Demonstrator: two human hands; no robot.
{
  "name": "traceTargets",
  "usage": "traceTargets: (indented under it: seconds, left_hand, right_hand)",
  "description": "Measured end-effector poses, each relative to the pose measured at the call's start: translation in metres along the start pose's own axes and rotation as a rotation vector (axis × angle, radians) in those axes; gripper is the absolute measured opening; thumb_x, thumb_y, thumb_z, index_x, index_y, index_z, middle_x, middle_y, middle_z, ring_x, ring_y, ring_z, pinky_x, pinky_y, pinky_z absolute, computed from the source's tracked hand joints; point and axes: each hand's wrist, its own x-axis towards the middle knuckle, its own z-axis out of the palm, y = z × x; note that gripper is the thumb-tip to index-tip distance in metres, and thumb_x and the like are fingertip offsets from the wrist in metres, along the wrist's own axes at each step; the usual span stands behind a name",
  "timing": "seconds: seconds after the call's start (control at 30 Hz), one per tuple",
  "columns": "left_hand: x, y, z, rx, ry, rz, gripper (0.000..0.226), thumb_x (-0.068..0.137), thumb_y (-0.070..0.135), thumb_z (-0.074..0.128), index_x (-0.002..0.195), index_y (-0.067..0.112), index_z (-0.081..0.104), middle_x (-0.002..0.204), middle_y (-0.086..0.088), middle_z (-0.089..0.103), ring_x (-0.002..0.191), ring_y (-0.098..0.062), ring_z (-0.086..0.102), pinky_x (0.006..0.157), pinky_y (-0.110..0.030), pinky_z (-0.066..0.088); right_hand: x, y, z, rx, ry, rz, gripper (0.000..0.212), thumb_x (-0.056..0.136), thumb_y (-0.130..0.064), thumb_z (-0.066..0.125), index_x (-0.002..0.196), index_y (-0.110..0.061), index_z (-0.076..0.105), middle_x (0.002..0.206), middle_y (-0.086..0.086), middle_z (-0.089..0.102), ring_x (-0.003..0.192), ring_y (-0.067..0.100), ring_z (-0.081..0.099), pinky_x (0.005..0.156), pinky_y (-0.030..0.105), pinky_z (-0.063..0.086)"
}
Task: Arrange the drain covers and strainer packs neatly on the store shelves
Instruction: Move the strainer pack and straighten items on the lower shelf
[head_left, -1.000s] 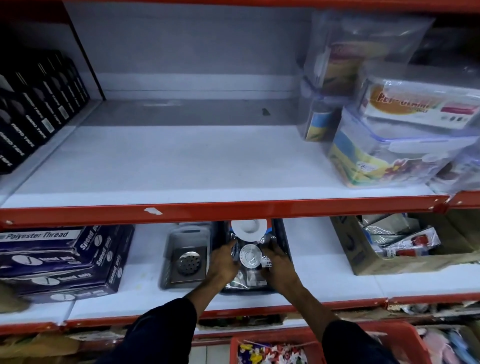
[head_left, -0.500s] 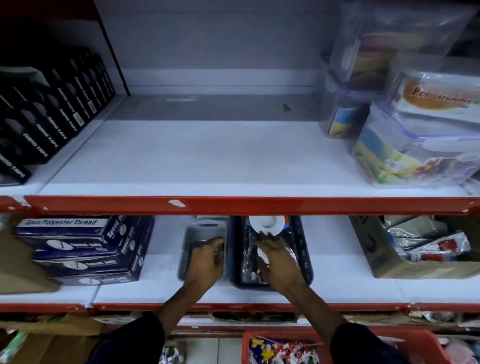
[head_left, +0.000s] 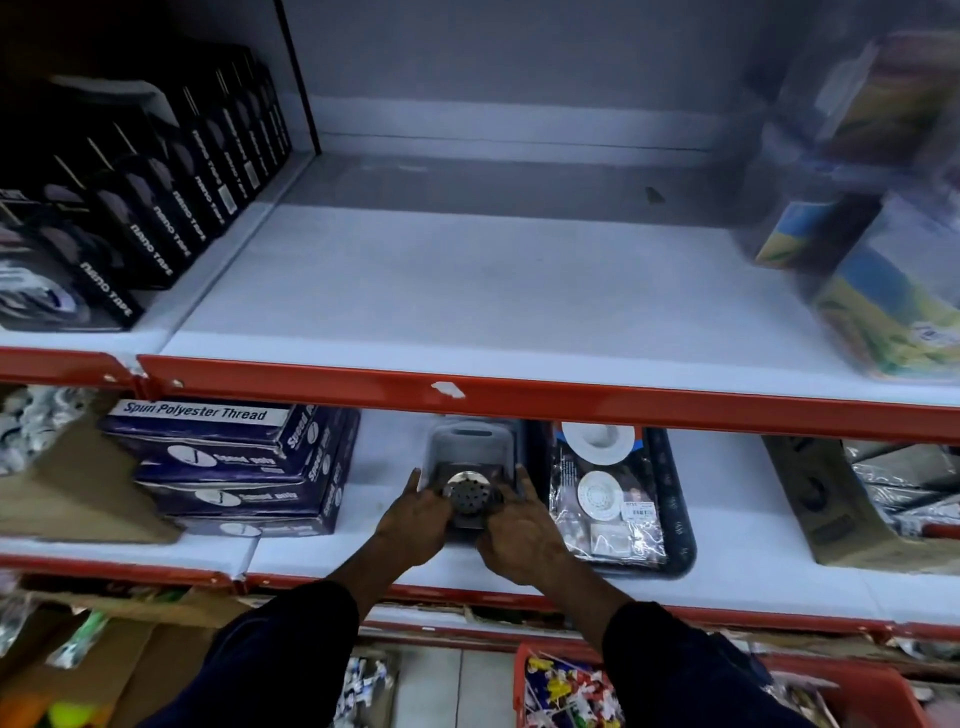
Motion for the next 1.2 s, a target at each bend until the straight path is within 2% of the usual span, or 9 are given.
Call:
traceTargets:
  seconds: [0.13,0.3,0.4,0.47,0.53,0.6,0.73,1.1,1.2]
  left_hand:
    - [-0.002,0.001,-0.003,0.013,0.016,0.006,0.054,0.085,0.007,0.045,0.138,0.009,0.052,0.151,-0.015,0.048,0.147,-0.025,0.032,0.126,-0.051,0.002]
    - [-0.02,0.012,-0.005,-0.061,0.164,-0.012,0.056,0.086,0.006,0.039,0.14,0.011,0.051,0.15,-0.021,0.046,0.149,-0.029,0.028,0.127,-0.047,0.006]
    - [-0.034,0.031,-0.005,-0.175,0.195,0.025,0.045,0.088,0.011,0.04,0.129,0.012,0.058,0.134,-0.014,0.062,0.129,-0.03,0.052,0.121,-0.039,0.03]
    - [-0.04,0.041,-0.006,-0.295,0.174,0.025,0.041,0.087,0.013,0.043,0.124,0.015,0.06,0.127,-0.01,0.067,0.115,-0.026,0.062,0.101,-0.035,0.051]
    - [-0.041,0.05,-0.006,-0.338,0.146,0.009,0.042,0.088,0.01,0.046,0.126,0.021,0.059,0.123,-0.009,0.07,0.107,-0.026,0.066,0.089,-0.035,0.057]
    - [-0.04,0.05,-0.004,-0.356,0.131,-0.026,0.053,0.087,-0.002,0.047,0.133,0.023,0.058,0.121,-0.009,0.071,0.105,-0.026,0.068,0.088,-0.035,0.056]
    - [-0.044,0.058,-0.005,-0.36,0.138,-0.078,0.071,0.081,-0.017,0.043,0.134,0.026,0.059,0.118,-0.012,0.073,0.105,-0.028,0.069,0.089,-0.035,0.055]
    - [-0.085,0.086,-0.004,-0.356,0.093,-0.093,0.062,0.082,-0.009,0.051,0.13,0.029,0.061,0.124,-0.011,0.071,0.107,-0.026,0.07,0.094,-0.039,0.058]
    - [-0.094,0.093,-0.019,-0.331,0.122,-0.101,0.045,0.085,0.005,0.05,0.123,0.025,0.064,0.119,-0.011,0.072,0.101,-0.028,0.071,0.09,-0.038,0.059]
  right_hand:
    - [-0.004,-0.003,-0.005,0.015,0.025,0.002,0.064,0.079,-0.039,0.032,0.127,-0.013,0.065,0.13,0.013,0.066,0.141,0.036,0.039,0.121,0.058,-0.005]
    - [-0.031,0.004,-0.016,0.06,0.155,0.046,0.054,0.082,-0.038,0.042,0.124,-0.012,0.065,0.129,0.006,0.067,0.137,0.032,0.046,0.116,0.05,0.011]
    - [-0.063,0.014,-0.011,-0.007,0.193,0.171,0.065,0.082,-0.043,0.043,0.131,-0.005,0.06,0.138,0.012,0.06,0.139,0.032,0.045,0.117,0.043,0.018]
    - [-0.086,0.014,-0.014,0.013,0.142,0.258,0.065,0.079,-0.039,0.05,0.135,-0.006,0.057,0.139,0.013,0.059,0.134,0.032,0.05,0.116,0.04,0.034]
    - [-0.104,0.011,-0.023,0.069,0.046,0.344,0.052,0.08,-0.026,0.056,0.13,-0.012,0.058,0.128,0.01,0.065,0.117,0.028,0.061,0.1,0.037,0.048]
    - [-0.103,0.009,-0.024,0.04,-0.041,0.381,0.036,0.086,-0.012,0.055,0.121,-0.014,0.063,0.114,0.01,0.07,0.103,0.026,0.067,0.089,0.034,0.052]
    - [-0.108,0.009,-0.025,-0.048,-0.124,0.389,0.036,0.089,0.0,0.052,0.12,-0.013,0.065,0.111,0.013,0.072,0.102,0.028,0.068,0.089,0.037,0.052]
    - [-0.142,-0.006,-0.035,0.032,-0.16,0.324,0.035,0.089,-0.001,0.053,0.12,-0.012,0.066,0.115,0.014,0.07,0.107,0.029,0.065,0.094,0.039,0.051]
    - [-0.146,-0.007,-0.043,0.062,-0.074,0.324,0.041,0.084,-0.009,0.057,0.125,-0.017,0.062,0.109,0.01,0.072,0.1,0.027,0.068,0.089,0.037,0.055]
